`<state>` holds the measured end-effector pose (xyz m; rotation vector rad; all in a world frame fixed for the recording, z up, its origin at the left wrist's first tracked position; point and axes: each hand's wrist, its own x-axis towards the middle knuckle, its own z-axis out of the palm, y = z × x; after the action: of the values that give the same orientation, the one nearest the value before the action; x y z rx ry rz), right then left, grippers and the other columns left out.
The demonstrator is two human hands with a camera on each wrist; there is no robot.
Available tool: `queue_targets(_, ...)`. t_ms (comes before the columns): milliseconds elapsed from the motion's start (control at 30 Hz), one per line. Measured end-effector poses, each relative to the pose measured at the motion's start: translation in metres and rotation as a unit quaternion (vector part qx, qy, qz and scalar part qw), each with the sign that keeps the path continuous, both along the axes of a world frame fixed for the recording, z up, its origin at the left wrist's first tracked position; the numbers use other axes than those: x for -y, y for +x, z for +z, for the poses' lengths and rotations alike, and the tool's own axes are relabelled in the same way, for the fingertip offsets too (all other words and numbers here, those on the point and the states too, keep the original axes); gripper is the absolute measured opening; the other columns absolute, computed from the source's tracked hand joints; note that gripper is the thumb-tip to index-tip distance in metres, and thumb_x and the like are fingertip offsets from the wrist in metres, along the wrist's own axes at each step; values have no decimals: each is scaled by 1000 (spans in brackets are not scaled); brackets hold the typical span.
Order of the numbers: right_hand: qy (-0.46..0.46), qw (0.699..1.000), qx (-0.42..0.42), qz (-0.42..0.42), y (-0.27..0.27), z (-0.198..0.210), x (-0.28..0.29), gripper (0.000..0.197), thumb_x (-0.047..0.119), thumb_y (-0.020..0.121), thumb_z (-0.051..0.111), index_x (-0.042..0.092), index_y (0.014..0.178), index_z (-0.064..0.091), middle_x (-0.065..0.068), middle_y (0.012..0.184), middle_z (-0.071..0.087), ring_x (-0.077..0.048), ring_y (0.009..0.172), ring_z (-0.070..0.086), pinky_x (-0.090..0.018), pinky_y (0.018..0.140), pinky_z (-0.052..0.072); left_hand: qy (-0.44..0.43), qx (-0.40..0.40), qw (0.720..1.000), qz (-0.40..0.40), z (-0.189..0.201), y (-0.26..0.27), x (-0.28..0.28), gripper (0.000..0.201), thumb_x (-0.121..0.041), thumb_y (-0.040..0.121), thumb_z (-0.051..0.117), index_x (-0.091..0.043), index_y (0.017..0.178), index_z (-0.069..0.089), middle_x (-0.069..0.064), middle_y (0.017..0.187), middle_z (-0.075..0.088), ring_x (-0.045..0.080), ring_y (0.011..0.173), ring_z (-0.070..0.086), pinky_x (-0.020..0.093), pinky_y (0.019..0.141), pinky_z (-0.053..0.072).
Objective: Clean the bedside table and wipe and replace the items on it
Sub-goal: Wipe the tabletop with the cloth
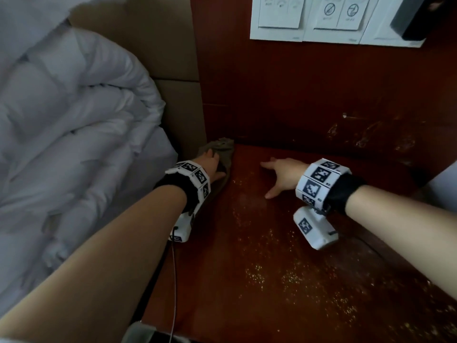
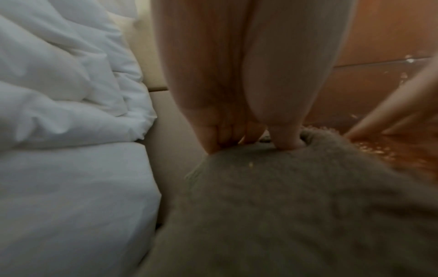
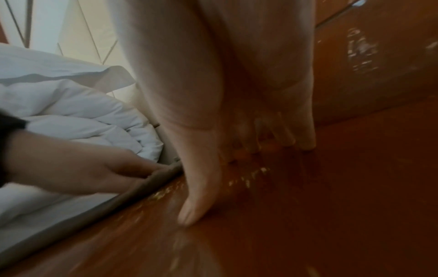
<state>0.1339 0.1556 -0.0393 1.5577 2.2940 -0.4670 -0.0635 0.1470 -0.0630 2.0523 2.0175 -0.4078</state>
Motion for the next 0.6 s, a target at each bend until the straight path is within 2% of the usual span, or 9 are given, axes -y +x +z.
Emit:
queue_targets(133,-8,1000,-11,-8,2,-1,2,97,37,77,74,23,151,14,-6,159,9,-26,145,17,-32,115,21,-3,-3,1000,-22,3,2,-5,66,-35,100,37,-2,150,8,19,156,8,32,143,19,37,113,25)
queue_targets(267,-15,1000,-11,-12,-2,4,4,98,33,75,76,21,151,15,-5,158,15,-24,144,21,-31,114,24,7,-4,1000,-16,0,3,-2,65,-35,100,37,0,149,11,21,155,13,34,141,23,36,111,26)
queue_targets(400,-15,1000,-10,-21,0,1,3,97,33,77,75,23,151,13,-4,159,9,-24,145,17,-30,115,21,9,6,1000,-12,0,4,-17,65,-38,100,37,-1,148,15,21,153,19,33,137,30,36,108,30)
queue_targets(600,-15,999,-25,-37,2,-3,3,97,32,76,76,26,151,15,-2,160,8,-24,146,16,-32,115,20,4,4,999,-39,1,1,-12,62,-38,99,38,-2,146,21,21,151,24,34,134,34,37,106,33)
